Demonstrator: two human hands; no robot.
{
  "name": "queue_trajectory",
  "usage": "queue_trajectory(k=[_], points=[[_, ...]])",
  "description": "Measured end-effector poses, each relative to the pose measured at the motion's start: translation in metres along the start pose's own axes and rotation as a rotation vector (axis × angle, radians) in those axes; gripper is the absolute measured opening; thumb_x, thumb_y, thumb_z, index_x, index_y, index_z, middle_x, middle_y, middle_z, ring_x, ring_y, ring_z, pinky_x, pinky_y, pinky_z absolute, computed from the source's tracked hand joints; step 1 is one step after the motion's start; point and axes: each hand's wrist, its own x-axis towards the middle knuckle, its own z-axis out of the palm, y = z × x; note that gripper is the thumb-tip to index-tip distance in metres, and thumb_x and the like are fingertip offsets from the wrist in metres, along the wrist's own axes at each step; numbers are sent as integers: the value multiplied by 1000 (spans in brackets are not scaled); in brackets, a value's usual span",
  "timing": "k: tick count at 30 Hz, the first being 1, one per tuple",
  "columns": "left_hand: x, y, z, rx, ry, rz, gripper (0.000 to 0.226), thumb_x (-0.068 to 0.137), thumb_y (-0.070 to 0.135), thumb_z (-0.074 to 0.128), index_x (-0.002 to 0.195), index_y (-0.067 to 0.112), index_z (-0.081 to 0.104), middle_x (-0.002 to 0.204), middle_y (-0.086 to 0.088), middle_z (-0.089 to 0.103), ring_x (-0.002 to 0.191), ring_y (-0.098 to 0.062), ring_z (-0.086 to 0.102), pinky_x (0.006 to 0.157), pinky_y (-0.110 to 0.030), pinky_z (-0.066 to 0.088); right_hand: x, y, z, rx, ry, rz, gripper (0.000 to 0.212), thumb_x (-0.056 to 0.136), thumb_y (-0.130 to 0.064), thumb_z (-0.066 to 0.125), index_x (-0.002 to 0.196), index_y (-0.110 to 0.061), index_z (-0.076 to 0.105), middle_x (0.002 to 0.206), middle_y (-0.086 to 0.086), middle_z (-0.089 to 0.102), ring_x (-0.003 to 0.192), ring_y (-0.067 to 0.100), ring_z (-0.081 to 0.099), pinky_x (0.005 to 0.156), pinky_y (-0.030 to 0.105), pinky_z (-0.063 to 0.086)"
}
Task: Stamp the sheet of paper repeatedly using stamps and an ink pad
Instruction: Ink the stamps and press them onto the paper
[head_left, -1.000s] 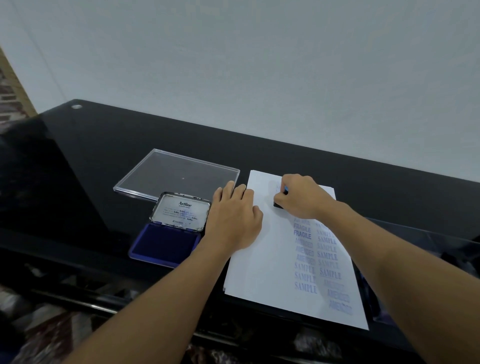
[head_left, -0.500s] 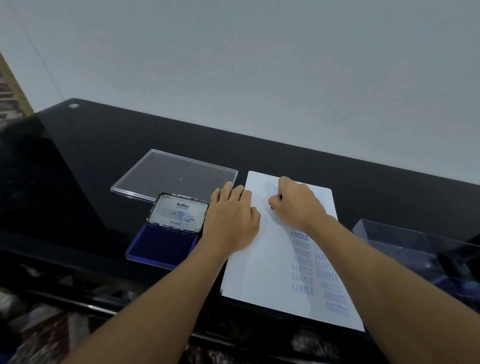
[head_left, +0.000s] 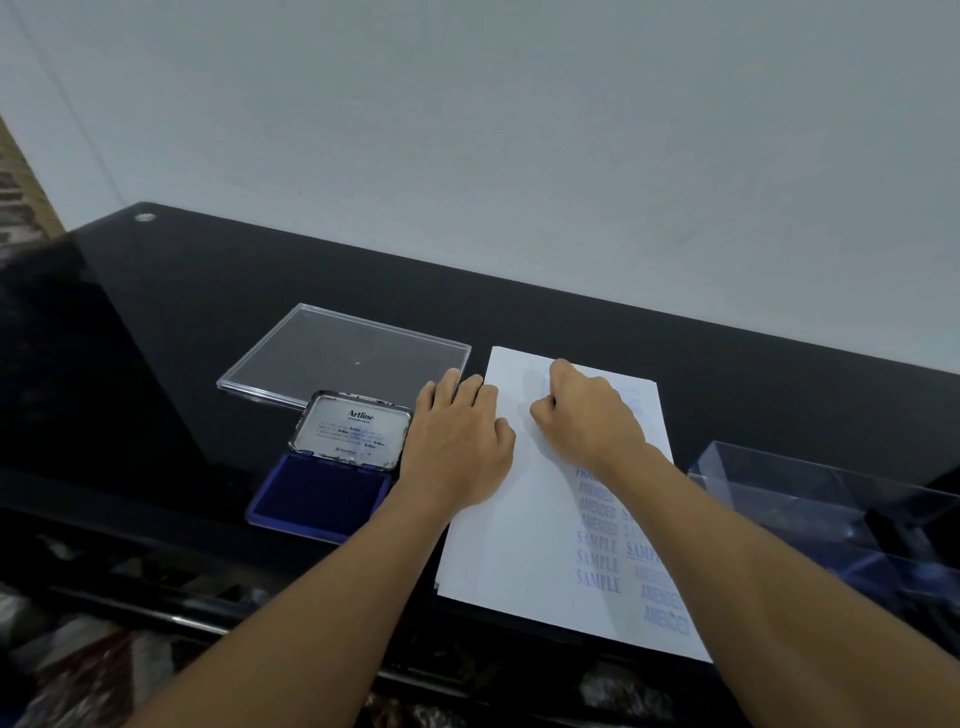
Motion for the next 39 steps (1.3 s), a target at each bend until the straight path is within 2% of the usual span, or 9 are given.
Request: queue_trajectory(k=[3,6,9,13,18,23,29,39], points=[[0,-1,1,-7,2,-2,57,88,37,17,119,14,59,127,0,58,136,-26,38,112,-45,28,3,0,-2,16,3,-3,17,97,-25,47,83,-21,38,73,1,55,62,16,53,53,31,41],[0,-1,2,-6,-3,0,56,88,37,17,119,15,59,127,1,58,137,-26,37,113,-45,28,7,-2,-4,35,7,13,19,95,-25,49,80,-22,38,77,2,58,68,20,58,62,37,51],[0,-1,2,-8,2,-4,54,89,36,19,118,15,59,126,1,58,137,-27,38,112,-45,28,6,-1,-3,36,4,11,15,95,-26,49,84,-20,41,78,2,60,69,20,60,65,39,54],[0,-1,2,-11,7,-3,54,89,36,19,118,14,60,126,0,59,136,-27,39,112,-46,29,2,1,0,22,7,-12,11,99,-26,48,92,-20,43,75,1,58,63,17,57,57,31,47],[0,-1,1,-5,9,0,52,89,35,21,116,14,59,123,0,59,133,-27,41,110,-44,30,0,1,-3,32,-9,-13,12,99,-25,47,89,-18,43,73,2,56,61,15,52,54,29,42],[-1,-1,1,-24,17,-1,43,90,32,29,115,14,60,123,0,60,134,-27,41,111,-44,31,6,0,-33,99,10,-22,15,94,-25,54,87,-12,50,81,7,61,64,20,54,57,35,46],[-1,-1,0,-39,0,-11,47,92,32,31,125,13,58,132,-1,57,139,-28,37,114,-45,26,12,3,-82,161,106,-62,16,92,-25,53,88,-10,54,82,7,62,64,20,52,56,33,43],[-2,-2,-3,-32,-25,-7,48,91,32,29,123,12,58,129,-1,57,137,-28,38,114,-45,28,0,8,-93,153,128,-84,14,94,-25,55,87,-12,55,82,8,63,63,19,52,56,32,44]])
